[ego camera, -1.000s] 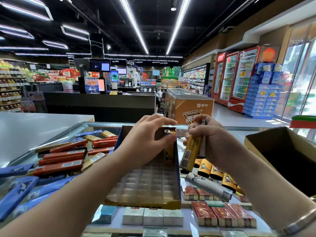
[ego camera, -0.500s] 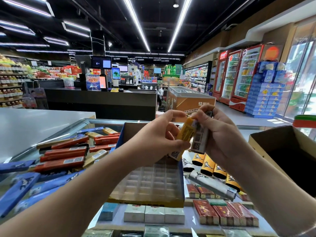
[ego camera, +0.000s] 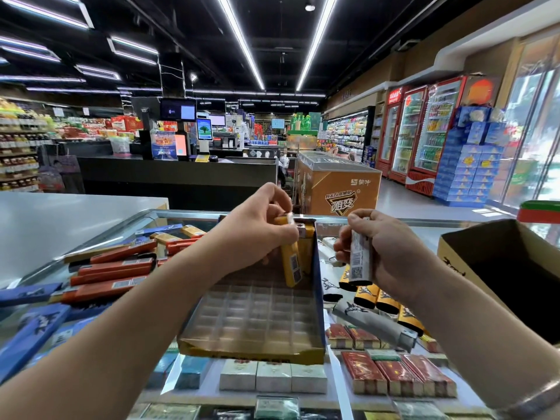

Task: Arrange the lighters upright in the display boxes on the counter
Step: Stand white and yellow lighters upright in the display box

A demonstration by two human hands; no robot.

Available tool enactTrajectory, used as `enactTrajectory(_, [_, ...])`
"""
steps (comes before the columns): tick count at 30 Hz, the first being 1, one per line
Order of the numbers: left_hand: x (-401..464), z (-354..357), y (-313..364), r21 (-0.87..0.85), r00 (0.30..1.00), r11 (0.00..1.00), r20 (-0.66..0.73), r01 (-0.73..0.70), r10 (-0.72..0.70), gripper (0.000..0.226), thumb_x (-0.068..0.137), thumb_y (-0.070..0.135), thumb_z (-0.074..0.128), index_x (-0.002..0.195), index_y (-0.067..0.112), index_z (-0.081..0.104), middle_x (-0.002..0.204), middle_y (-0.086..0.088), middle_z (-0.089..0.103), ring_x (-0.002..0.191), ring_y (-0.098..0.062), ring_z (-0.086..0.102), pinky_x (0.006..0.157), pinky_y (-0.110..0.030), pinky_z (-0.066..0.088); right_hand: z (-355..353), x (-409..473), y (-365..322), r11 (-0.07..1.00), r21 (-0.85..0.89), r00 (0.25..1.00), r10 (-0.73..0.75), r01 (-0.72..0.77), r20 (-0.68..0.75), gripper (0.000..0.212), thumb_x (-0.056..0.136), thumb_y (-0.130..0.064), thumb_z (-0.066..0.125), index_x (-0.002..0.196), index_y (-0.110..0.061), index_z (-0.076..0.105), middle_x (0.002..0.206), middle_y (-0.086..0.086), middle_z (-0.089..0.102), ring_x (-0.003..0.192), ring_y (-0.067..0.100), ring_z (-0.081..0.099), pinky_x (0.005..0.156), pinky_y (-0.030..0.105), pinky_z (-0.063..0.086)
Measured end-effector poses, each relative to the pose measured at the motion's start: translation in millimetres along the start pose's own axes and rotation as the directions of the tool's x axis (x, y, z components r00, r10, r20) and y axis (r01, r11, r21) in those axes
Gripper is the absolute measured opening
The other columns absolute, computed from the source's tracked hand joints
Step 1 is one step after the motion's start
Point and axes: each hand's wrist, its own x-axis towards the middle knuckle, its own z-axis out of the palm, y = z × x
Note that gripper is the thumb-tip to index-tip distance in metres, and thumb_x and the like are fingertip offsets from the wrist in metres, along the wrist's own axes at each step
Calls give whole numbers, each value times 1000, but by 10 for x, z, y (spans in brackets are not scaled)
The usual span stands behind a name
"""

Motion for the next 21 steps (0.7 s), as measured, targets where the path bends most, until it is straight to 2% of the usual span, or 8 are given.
enactTrajectory(3, [-8, -38, 18, 21, 991, 997, 111, 74, -76, 18, 80, 7, 67, 90, 19, 59, 81, -5, 65, 53, -5, 60, 47, -17, 47, 11, -17, -5, 1000, -16, 1000, -3, 3, 9, 8, 97, -9, 43, 96, -9, 51, 64, 9, 55, 47, 16, 60, 43, 27, 51])
enactTrajectory(6, [-21, -95, 54, -51, 969, 988, 209, 147, -133, 18, 73, 4, 72, 85, 16, 68, 81, -10, 71, 68, -13, 69, 55, -18, 53, 18, -28, -10, 999, -34, 1000, -6, 6, 16, 8, 97, -8, 43, 95, -8, 51, 62, 9, 55, 47, 17, 60, 43, 27, 50])
enactTrajectory(9, [-27, -146, 48, -24, 970, 992, 212, 124, -116, 19, 73, 7, 73, 86, 20, 69, 79, -3, 72, 75, -14, 70, 61, -18, 54, 27, -32, -17, 999, -43, 1000, -1, 2, 19, 9, 97, -8, 43, 95, -8, 51, 61, 9, 56, 47, 17, 60, 43, 27, 51])
enactTrajectory(11, [-25, -136, 14, 132, 992, 991, 121, 12, -28, 18, 72, 22, 75, 86, 27, 66, 76, 4, 70, 72, -6, 67, 62, -17, 53, 34, -31, -18, 998, -58, 1000, 11, -9, 23, 9, 96, -7, 43, 93, -8, 51, 61, 9, 55, 47, 18, 60, 44, 27, 52])
enactTrajectory(14, [-40, -59, -17, 418, 987, 896, 4, -148, 161, 21, 68, 43, 72, 82, 38, 57, 73, 12, 64, 67, 3, 60, 59, -14, 48, 40, -32, -14, 995, -98, 999, 29, -26, 34, 9, 96, -7, 44, 92, -8, 51, 63, 10, 55, 50, 19, 60, 45, 28, 53])
enactTrajectory(16, [-55, -4, -21, 460, 974, 865, -5, -200, 228, 22, 69, 43, 71, 85, 39, 57, 76, 16, 63, 69, 3, 60, 63, -17, 52, 42, -36, -10, 992, -120, 999, 29, -25, 39, 8, 96, -7, 44, 92, -8, 51, 64, 10, 55, 51, 20, 60, 45, 27, 53])
enactTrajectory(18, [-63, 35, -27, 481, 958, 844, -27, -237, 284, 22, 71, 38, 73, 89, 31, 61, 79, 15, 64, 73, 1, 61, 69, -24, 55, 42, -40, -12, 993, -120, 999, 26, -21, 41, 8, 96, -7, 44, 92, -7, 51, 64, 10, 54, 50, 19, 59, 44, 27, 53])
enactTrajectory(21, [-66, 67, -27, 516, 922, 806, -78, -289, 380, 23, 71, 33, 75, 89, 23, 66, 84, 12, 64, 73, -4, 60, 69, -30, 54, 48, -44, -20, 993, -120, 999, 20, -15, 38, 8, 96, -6, 45, 92, -7, 51, 65, 11, 54, 49, 20, 59, 45, 28, 53])
